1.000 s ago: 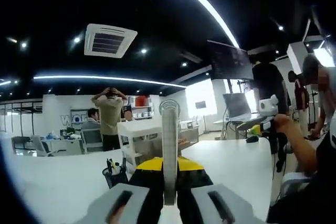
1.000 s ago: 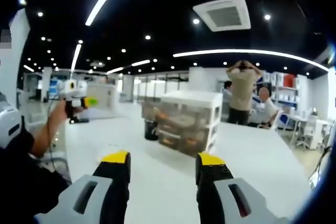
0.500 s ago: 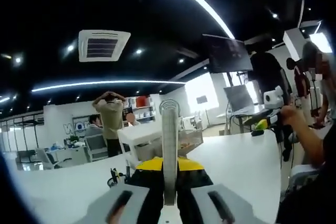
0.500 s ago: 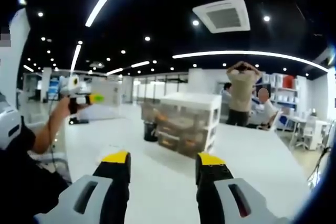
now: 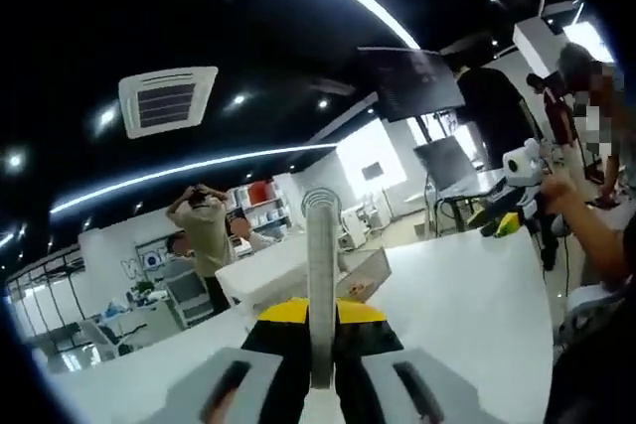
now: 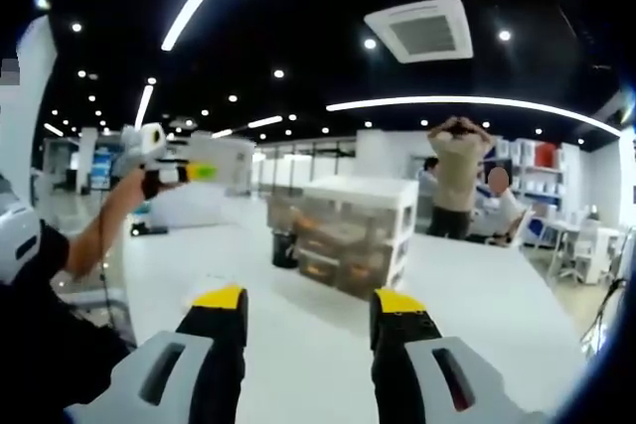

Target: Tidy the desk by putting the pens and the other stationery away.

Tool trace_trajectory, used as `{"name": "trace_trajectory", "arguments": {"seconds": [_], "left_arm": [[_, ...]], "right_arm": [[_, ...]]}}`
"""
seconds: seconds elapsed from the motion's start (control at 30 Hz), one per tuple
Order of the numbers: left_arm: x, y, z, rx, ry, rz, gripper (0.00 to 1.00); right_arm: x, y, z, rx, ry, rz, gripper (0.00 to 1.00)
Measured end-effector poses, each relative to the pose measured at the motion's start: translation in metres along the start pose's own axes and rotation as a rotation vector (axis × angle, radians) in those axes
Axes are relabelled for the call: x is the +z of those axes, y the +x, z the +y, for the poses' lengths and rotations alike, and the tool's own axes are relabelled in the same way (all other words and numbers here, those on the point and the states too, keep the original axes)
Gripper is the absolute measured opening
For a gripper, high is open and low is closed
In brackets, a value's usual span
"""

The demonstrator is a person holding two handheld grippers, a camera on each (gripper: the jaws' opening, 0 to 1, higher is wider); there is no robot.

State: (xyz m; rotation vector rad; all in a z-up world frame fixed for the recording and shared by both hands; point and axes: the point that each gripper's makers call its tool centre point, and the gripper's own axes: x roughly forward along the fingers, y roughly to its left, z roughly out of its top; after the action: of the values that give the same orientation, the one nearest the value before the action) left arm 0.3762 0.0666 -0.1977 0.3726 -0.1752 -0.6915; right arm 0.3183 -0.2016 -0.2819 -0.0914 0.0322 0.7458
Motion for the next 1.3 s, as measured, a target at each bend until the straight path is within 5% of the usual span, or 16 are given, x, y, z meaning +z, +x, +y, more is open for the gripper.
{"name": "trace_trajectory", "arguments": {"seconds": [0.5,0.73,0.97,1.3], "left_arm": [[0.014,0.051,0.004,-0.028,0.137,0.102,0.07],[0.001,0.074,0.008,-0.020,0.266,0.195,0.07],[-0.012,0.101,0.009,-0.032,0.484,0.315,0.07],[-0.029,0.127,0.005,-0.029,0.589,0.417,0.07]], "right_arm": [[0.002,-0.004,-0.001,0.000,0.002,-0.006,0.47],[0.004,-0.006,-0.003,-0.004,0.003,-0.012,0.47],[0.004,-0.008,-0.005,-0.011,0.005,-0.013,0.47],[0.004,-0.011,-0.007,-0.013,0.004,-0.016,0.47]]}}
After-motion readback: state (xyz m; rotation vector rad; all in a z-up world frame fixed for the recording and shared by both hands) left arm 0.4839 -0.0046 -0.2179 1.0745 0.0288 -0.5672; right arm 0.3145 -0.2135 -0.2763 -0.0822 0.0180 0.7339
